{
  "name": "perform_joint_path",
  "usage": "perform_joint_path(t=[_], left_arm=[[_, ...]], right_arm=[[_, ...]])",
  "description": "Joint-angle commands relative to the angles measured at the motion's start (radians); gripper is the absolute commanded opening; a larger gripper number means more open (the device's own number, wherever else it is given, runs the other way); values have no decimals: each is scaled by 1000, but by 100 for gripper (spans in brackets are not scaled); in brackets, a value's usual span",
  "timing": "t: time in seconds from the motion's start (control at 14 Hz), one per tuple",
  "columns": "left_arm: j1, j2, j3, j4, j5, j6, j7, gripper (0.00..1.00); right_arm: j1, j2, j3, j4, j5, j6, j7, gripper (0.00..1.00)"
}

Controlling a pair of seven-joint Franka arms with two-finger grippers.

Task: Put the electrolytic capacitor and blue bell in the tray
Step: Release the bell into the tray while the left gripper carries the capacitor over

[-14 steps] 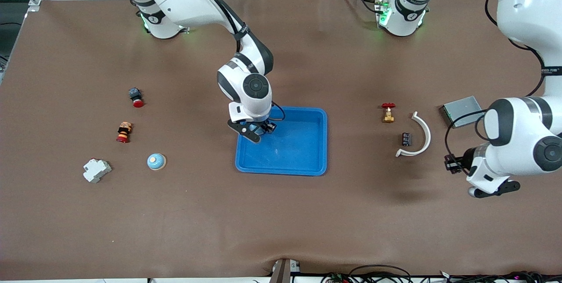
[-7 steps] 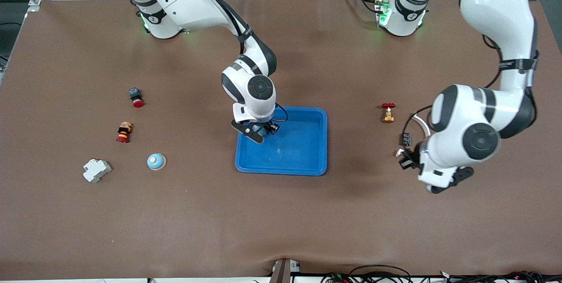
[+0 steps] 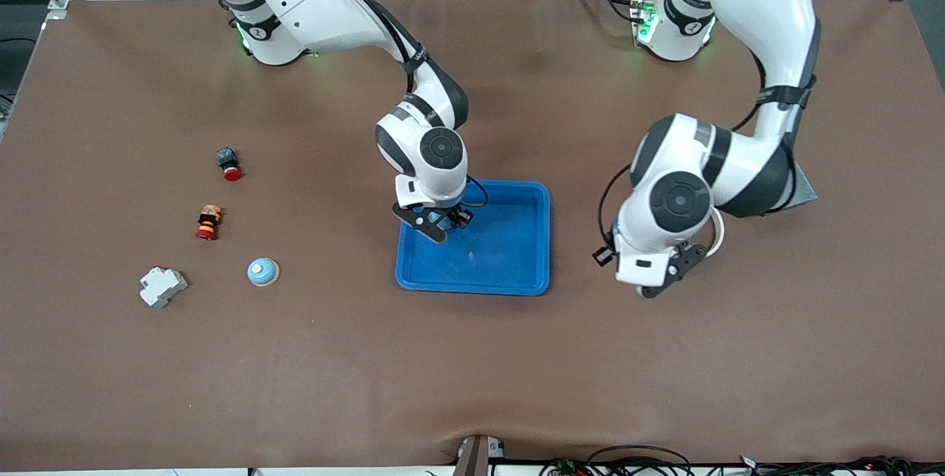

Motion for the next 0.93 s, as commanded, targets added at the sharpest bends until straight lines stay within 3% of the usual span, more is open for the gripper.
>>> perform_joint_path(t=[0.0, 0.29, 0.5, 0.86], left_arm=[[-34, 2, 7, 6, -28, -18, -30, 0], [-92, 8, 0, 6, -74, -18, -15, 0], [-97, 21, -69, 6, -82, -8, -6, 0], [-100, 71, -126, 6, -79, 31, 23, 0]], right_arm=[[9, 26, -9, 40, -23, -15, 18, 100], [-14, 18, -10, 74, -24, -85, -61, 100], [-46, 3, -10, 128, -23, -208, -192, 100], [-172, -120, -10, 85, -20, -326, -512, 100]])
